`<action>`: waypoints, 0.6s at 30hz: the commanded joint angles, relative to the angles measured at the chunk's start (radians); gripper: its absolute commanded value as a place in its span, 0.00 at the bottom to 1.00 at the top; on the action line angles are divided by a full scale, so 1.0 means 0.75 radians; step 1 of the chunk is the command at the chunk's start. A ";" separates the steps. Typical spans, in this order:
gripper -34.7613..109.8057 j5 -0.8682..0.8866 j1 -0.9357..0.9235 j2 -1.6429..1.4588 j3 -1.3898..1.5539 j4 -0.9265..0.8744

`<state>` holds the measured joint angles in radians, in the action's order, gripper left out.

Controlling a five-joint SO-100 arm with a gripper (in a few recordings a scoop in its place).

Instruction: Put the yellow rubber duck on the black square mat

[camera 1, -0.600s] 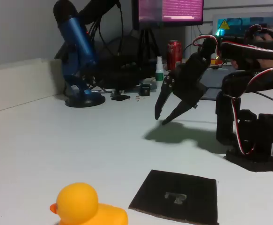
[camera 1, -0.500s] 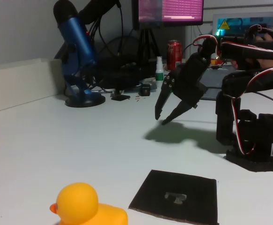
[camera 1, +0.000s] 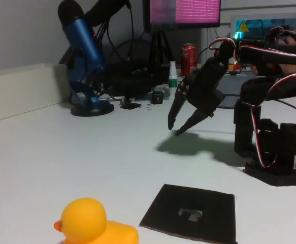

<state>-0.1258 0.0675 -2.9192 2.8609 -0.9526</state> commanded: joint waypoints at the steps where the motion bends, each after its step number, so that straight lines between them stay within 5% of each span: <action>1: 0.28 -0.018 0.014 -0.031 0.022 0.006; 18: 0.28 -0.018 0.016 0.102 -0.141 0.010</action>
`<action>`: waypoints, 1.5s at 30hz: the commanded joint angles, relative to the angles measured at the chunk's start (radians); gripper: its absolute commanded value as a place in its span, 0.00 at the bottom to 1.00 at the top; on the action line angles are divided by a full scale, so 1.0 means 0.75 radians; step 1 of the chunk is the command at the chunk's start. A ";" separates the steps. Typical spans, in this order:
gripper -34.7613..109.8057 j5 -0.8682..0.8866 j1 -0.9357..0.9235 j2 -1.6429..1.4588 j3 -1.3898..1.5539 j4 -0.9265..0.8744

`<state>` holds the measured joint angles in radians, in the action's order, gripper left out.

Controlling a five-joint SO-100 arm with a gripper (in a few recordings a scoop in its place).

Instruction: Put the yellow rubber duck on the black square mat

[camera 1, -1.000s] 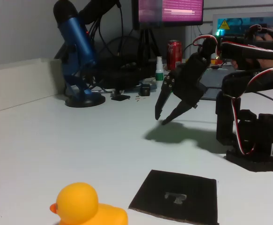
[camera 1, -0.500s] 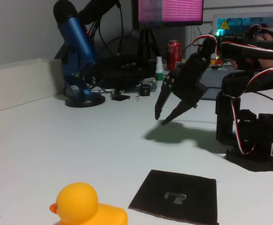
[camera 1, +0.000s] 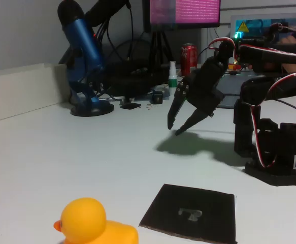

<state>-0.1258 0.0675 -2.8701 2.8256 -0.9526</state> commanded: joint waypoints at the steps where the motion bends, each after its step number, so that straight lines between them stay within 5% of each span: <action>1: 0.28 -0.018 0.016 0.090 -0.139 0.010; 26: 0.28 -0.018 0.016 0.988 -1.536 0.004; 45: 0.28 -0.022 0.016 1.329 -1.757 0.000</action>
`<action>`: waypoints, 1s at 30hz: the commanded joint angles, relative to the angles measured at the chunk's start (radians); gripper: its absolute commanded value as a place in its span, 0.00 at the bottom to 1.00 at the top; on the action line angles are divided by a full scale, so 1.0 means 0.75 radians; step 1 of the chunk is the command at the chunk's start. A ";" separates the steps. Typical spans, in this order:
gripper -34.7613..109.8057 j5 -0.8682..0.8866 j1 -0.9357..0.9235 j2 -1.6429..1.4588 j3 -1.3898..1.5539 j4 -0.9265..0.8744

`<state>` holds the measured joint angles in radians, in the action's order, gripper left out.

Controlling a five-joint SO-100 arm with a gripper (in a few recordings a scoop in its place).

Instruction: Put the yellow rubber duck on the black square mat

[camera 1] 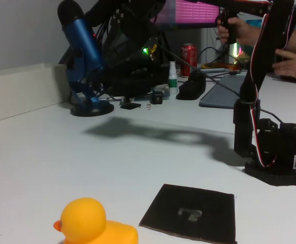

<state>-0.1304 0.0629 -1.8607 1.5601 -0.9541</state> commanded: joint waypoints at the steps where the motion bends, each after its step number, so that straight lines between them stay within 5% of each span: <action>1: 0.28 -0.016 0.025 -0.016 -0.070 0.000; 30: 0.28 -0.432 0.918 -0.033 -0.055 -0.522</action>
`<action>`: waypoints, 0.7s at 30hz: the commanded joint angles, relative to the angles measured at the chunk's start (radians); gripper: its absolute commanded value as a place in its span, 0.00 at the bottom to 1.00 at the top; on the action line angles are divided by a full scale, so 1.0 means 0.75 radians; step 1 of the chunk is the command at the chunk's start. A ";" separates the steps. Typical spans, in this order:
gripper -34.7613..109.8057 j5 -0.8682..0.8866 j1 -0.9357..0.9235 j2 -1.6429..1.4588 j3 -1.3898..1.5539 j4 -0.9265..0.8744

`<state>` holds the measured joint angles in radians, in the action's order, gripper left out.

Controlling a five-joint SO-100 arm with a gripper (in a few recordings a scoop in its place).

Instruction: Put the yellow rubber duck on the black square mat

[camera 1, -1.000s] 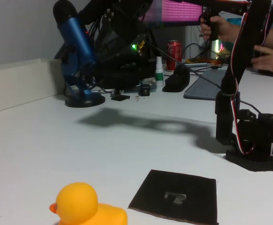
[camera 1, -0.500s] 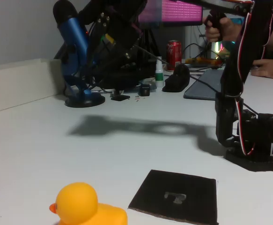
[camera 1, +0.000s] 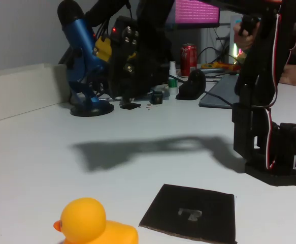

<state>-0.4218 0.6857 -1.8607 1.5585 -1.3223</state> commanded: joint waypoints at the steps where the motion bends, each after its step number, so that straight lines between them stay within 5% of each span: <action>1: 0.28 -0.053 0.115 -0.033 -0.053 -0.051; 21: 0.28 -0.117 0.243 -0.014 -0.070 -0.057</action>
<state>-0.4955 0.8314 -1.8577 1.5493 -1.3944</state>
